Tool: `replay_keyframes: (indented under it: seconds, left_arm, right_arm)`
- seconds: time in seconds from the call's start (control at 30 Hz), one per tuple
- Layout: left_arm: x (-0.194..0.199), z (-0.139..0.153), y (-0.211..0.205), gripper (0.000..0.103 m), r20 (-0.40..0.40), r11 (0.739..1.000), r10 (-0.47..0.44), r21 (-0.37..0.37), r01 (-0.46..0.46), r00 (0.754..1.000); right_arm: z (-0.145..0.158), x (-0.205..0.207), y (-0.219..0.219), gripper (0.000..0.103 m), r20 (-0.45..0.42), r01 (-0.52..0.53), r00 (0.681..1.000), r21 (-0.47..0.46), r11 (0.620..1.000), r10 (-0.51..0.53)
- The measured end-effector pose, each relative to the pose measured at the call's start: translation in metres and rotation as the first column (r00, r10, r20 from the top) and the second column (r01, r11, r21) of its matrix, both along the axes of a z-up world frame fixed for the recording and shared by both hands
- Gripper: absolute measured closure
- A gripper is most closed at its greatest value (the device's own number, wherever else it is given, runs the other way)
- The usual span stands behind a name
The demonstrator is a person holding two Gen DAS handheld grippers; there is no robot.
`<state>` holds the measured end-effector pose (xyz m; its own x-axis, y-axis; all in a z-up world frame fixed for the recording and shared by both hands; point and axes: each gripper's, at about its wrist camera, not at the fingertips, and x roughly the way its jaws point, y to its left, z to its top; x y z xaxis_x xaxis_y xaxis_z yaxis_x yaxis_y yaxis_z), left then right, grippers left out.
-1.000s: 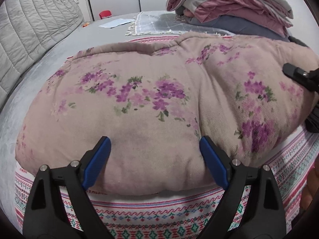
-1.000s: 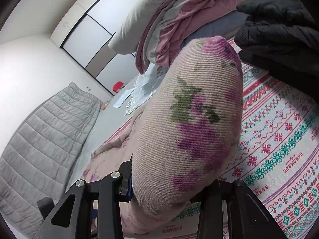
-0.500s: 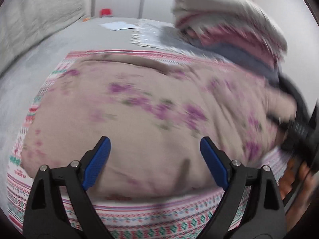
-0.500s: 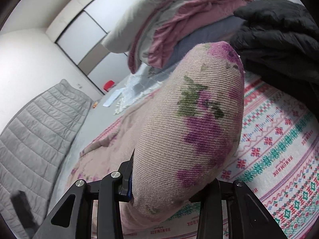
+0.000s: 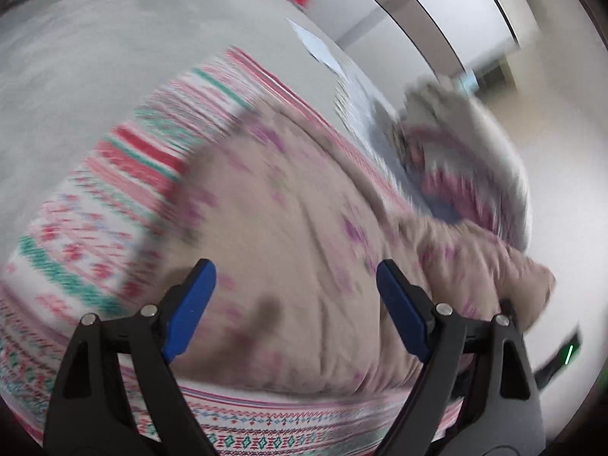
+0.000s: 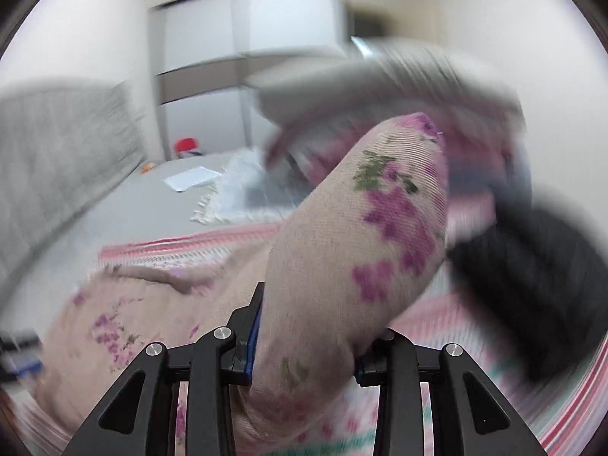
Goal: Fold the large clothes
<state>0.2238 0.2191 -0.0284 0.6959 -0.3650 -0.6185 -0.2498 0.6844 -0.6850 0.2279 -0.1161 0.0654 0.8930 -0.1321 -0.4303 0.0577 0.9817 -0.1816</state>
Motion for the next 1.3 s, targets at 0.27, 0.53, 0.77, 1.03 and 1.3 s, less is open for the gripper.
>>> replay_keyframes:
  seconds: [0.27, 0.53, 0.77, 1.03, 1.3]
  left_arm:
    - [-0.033, 0.002, 0.070, 0.017, 0.042, 0.969, 0.205, -0.147, -0.197, 0.978]
    - [-0.013, -0.002, 0.042, 0.017, 0.012, 0.991, 0.040, -0.132, -0.038, 0.999]
    - [0.002, 0.000, -0.001, 0.042, -0.025, 0.996, -0.074, 0.050, 0.075, 0.997]
    - [0.011, -0.016, -0.013, 0.077, -0.078, 0.990, -0.111, 0.075, 0.117, 0.991]
    - [0.015, -0.018, -0.020, 0.079, -0.093, 0.985, -0.143, 0.079, 0.151, 0.985]
  right_arm:
    - [-0.079, -0.050, 0.219, 0.071, -0.113, -0.430, 0.874, -0.633, 0.644, 0.472]
    - [-0.135, -0.066, 0.252, 0.070, -0.205, -0.547, 0.800, -0.636, 0.544, 0.564]
    - [-0.121, -0.065, 0.232, 0.069, -0.166, -0.563, 0.796, -0.554, 0.613, 0.582]
    - [-0.106, -0.060, 0.228, 0.058, -0.135, -0.502, 0.846, -0.524, 0.688, 0.515]
    - [-0.069, -0.064, 0.168, 0.026, -0.085, -0.467, 0.882, -0.296, 0.833, 0.464]
